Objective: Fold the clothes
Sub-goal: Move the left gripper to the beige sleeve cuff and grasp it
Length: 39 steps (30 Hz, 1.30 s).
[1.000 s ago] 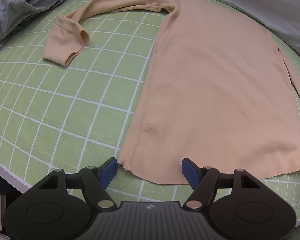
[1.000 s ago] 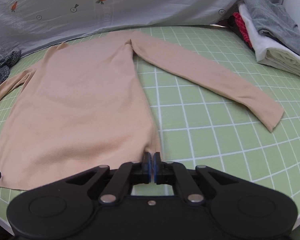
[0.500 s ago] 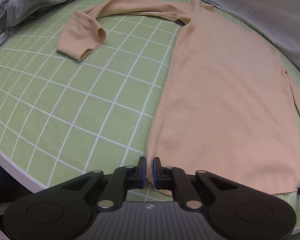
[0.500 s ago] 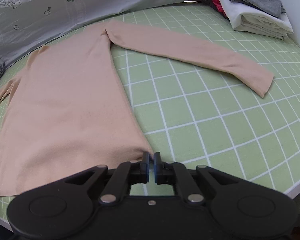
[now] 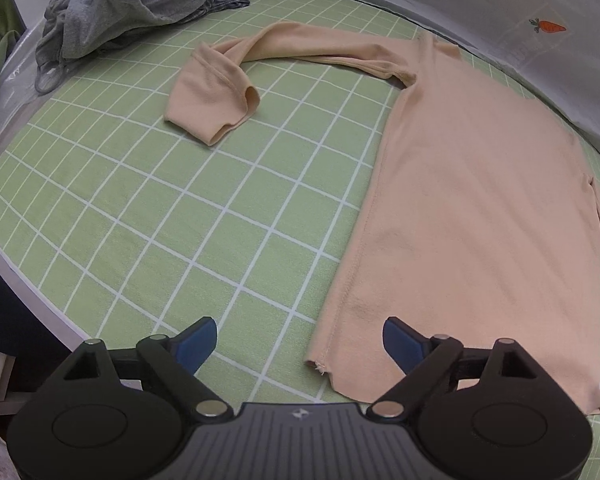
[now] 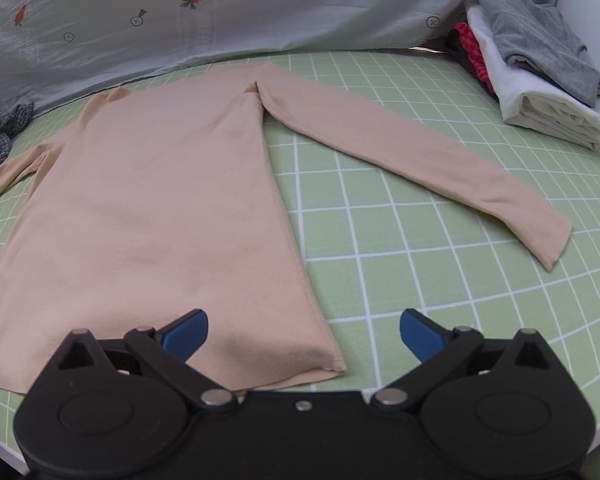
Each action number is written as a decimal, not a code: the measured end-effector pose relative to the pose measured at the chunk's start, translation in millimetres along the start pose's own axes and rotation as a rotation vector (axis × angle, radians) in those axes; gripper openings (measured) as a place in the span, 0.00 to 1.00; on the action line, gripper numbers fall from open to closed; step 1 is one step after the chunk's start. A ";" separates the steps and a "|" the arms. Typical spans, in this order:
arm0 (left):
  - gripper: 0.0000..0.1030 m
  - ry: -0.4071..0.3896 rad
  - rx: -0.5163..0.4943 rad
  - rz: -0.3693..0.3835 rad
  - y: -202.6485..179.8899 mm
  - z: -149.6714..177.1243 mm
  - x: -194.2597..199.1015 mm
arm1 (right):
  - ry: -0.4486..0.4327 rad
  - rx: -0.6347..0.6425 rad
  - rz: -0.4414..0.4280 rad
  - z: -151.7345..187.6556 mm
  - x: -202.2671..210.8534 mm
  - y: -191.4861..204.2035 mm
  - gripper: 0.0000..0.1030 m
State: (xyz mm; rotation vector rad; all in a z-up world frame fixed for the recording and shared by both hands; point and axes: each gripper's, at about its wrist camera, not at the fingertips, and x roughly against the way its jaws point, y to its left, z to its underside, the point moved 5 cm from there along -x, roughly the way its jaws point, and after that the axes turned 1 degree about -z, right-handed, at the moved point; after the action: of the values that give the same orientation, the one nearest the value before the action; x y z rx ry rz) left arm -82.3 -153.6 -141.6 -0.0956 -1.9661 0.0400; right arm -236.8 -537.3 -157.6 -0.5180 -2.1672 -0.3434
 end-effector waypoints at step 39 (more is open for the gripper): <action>0.02 -0.015 0.088 0.251 129.1 -192.1 -76.6 | 0.102 -0.148 0.276 -7.5 -43.2 150.8 1.00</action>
State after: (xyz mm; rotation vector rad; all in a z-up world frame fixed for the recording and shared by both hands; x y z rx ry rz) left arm 130.6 -34.8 -147.0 -0.2841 -1.9541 0.2921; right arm -135.9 -418.8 -178.6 -0.8534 -1.9502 -0.3702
